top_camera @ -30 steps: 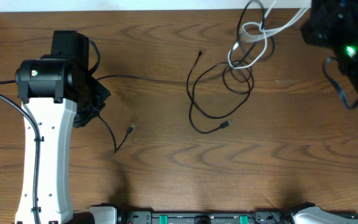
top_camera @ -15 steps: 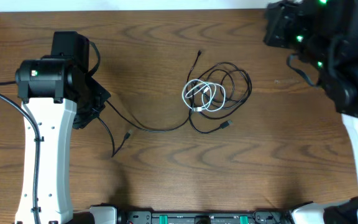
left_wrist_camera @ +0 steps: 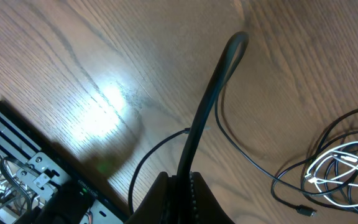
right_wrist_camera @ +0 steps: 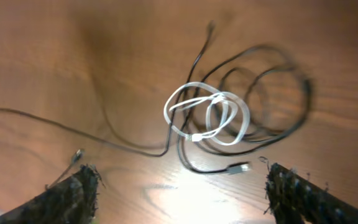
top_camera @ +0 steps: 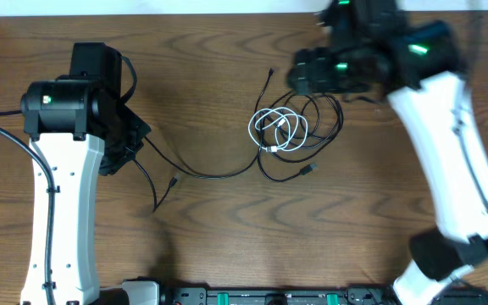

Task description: Untangle cables

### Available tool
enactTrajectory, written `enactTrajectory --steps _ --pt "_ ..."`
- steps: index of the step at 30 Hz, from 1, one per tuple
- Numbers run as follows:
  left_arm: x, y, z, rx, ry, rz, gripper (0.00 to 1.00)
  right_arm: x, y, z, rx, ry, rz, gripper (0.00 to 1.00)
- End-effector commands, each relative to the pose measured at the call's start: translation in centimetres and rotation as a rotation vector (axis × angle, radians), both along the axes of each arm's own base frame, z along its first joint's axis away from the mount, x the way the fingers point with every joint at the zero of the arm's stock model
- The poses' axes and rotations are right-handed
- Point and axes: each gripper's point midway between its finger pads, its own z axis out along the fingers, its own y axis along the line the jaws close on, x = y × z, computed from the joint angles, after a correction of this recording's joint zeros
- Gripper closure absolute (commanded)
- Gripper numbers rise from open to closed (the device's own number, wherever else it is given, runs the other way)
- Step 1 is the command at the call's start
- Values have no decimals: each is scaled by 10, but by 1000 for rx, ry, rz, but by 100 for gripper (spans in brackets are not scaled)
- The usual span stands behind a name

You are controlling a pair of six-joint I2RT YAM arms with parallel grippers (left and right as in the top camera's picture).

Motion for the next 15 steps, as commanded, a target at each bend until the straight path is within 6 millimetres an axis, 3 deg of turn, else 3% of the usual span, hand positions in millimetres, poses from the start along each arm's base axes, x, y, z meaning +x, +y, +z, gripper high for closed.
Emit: enactTrajectory --steps 1,7,11,15 --pt "-3 4 1 15 -3 8 92 0 32 -31 33 92 67 12" --pt "-2 4 1 15 -5 8 92 18 55 -89 -5 185 78 7" --pt "-2 4 2 15 -8 9 92 34 53 -121 -78 180 82 1" --pt "-2 4 2 15 -7 8 92 42 48 -148 -221 86 355 3"
